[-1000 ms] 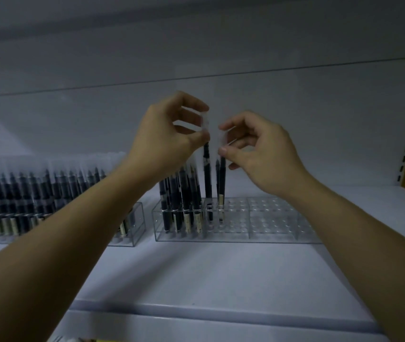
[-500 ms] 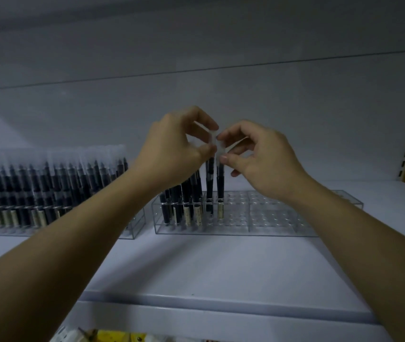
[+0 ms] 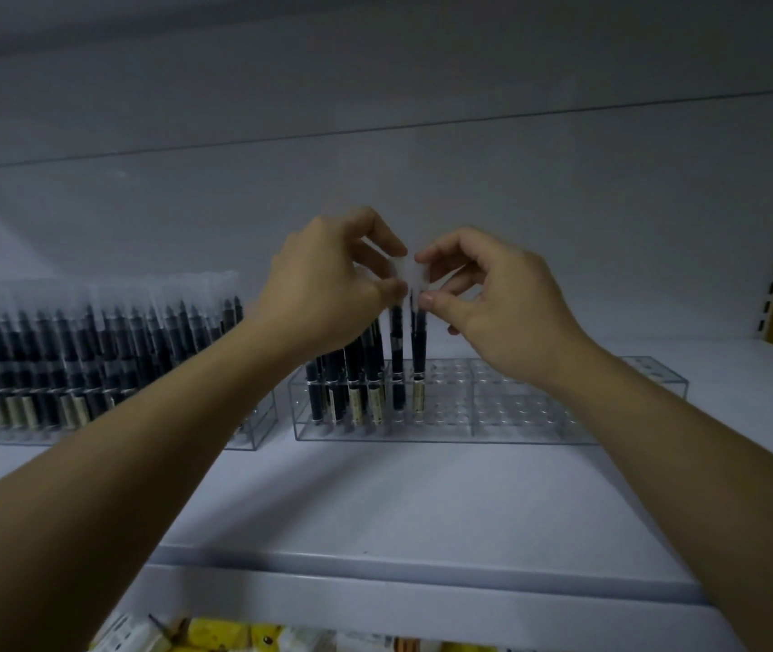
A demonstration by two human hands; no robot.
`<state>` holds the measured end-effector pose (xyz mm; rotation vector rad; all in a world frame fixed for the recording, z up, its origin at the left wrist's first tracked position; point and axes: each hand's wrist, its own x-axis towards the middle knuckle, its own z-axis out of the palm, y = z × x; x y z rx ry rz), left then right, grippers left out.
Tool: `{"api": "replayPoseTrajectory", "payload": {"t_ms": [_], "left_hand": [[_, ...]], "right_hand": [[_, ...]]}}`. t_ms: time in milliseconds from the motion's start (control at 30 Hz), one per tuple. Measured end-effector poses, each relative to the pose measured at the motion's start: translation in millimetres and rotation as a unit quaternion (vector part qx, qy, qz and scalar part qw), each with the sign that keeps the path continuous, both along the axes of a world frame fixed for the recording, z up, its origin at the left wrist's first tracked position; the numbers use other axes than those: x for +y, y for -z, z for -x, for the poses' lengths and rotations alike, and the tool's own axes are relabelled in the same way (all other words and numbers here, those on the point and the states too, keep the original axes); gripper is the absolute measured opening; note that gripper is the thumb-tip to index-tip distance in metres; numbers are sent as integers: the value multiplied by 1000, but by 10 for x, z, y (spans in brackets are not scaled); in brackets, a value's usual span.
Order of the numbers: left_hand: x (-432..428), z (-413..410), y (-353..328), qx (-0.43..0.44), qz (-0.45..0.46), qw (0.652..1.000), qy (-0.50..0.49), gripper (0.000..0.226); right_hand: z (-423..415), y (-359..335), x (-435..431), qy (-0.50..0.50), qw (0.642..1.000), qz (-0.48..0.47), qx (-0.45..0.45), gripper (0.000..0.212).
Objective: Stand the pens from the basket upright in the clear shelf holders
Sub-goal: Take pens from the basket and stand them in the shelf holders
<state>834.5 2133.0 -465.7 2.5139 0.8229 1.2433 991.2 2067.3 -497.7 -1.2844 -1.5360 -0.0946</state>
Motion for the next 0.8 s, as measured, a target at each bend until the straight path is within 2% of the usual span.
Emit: {"api": "replayPoseTrajectory", "payload": {"t_ms": [300, 433, 633, 800], "left_hand": [[-51, 62, 92, 44, -92, 993, -54, 24], [-76, 106, 118, 71, -119, 988, -70, 36], [-251, 240, 175, 63, -148, 985, -56, 42], [-452, 574, 307, 40, -169, 984, -38, 41]], "right_hand": [[32, 19, -34, 11, 1000, -7, -15, 27], [51, 25, -49, 25, 999, -15, -34, 28], [169, -19, -210, 99, 984, 2, -145, 53], [458, 100, -566, 96, 982, -16, -159, 54]]}}
